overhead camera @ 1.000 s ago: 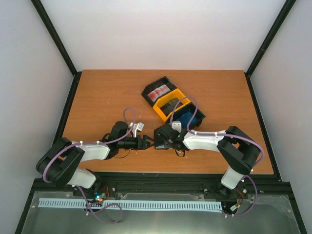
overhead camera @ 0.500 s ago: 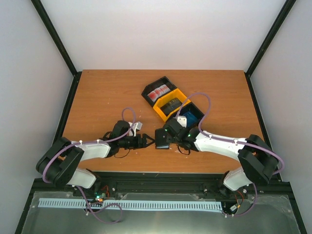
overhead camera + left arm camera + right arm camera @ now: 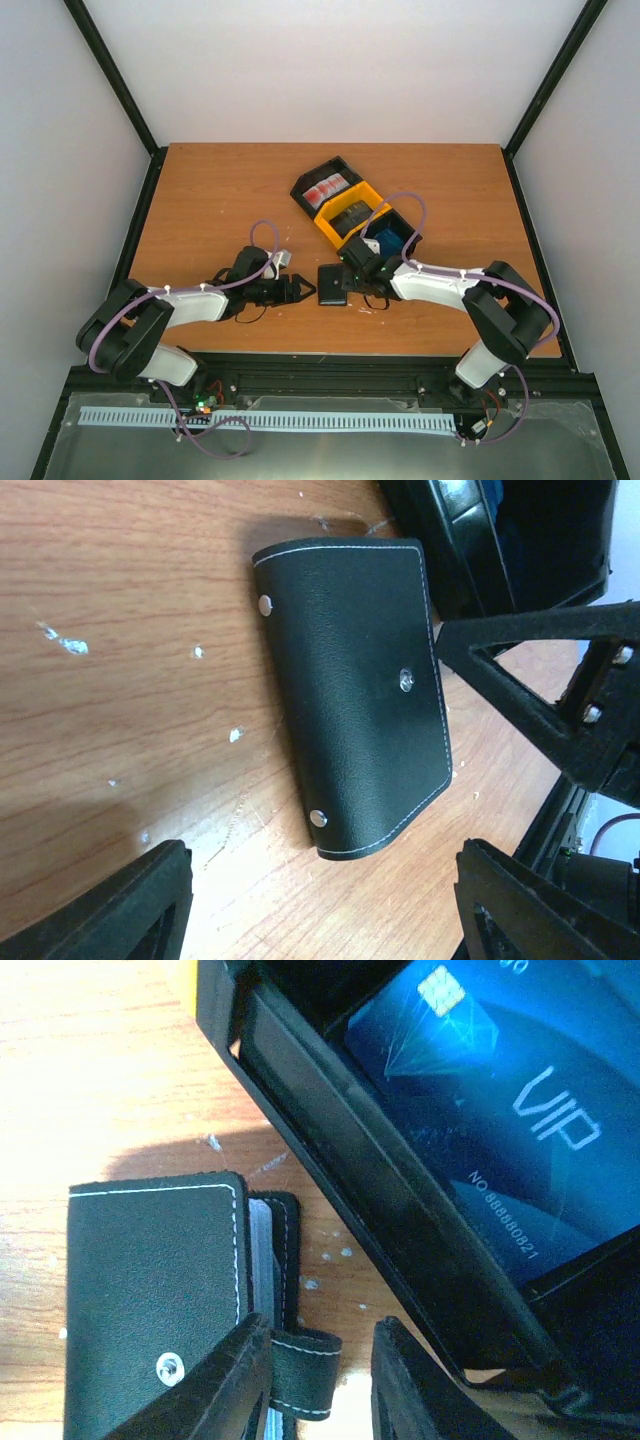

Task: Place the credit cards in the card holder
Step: Close the card holder at the center of the board.

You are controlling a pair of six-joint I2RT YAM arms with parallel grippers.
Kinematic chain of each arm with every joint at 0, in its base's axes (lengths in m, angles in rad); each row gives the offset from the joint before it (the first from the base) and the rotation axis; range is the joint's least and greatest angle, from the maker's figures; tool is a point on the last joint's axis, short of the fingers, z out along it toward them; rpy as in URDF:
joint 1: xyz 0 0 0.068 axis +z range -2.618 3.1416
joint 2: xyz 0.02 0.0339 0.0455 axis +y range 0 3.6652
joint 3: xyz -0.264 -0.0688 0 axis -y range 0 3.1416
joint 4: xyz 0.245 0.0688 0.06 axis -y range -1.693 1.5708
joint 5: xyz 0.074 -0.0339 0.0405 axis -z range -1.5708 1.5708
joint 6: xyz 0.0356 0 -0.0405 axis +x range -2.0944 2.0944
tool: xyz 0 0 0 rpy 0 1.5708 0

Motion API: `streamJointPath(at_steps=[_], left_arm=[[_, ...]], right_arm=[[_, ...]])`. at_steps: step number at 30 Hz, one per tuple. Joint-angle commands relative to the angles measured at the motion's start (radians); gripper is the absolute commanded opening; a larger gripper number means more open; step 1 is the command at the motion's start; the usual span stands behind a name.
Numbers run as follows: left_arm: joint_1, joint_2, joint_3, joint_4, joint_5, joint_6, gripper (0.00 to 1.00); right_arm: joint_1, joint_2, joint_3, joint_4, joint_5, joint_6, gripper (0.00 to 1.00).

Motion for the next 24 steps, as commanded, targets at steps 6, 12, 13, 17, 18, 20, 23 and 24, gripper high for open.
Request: streamJointPath(at_steps=[6,12,13,17,18,20,23,24], left_arm=[[-0.003,0.013,0.045,-0.043,-0.037,0.032,0.73],[-0.003,0.015,0.045,-0.059,-0.054,0.041,0.73],[-0.002,0.017,0.047,-0.063,-0.060,0.042,0.73],[-0.003,0.011,0.057,-0.114,-0.115,0.056,0.73],[-0.003,0.011,0.059,-0.128,-0.131,0.063,0.73],[-0.003,0.007,0.062,-0.155,-0.163,0.073,0.72],[-0.003,0.005,0.065,-0.181,-0.173,0.094,0.70],[-0.003,0.006,0.065,-0.189,-0.173,0.096,0.69]], right_arm=[[0.009,0.050,0.037,-0.001,-0.083,-0.043,0.27],[0.058,0.057,0.059,-0.010,-0.134,-0.096,0.33],[0.068,0.063,0.066,-0.012,-0.139,-0.103,0.34],[0.104,0.082,0.092,-0.025,-0.145,-0.127,0.37],[0.107,0.083,0.092,-0.024,-0.141,-0.124,0.37],[0.107,0.080,0.088,-0.022,-0.122,-0.126,0.37],[0.107,0.076,0.086,-0.001,-0.131,-0.173,0.37],[0.107,0.078,0.087,0.006,-0.144,-0.201,0.39]])
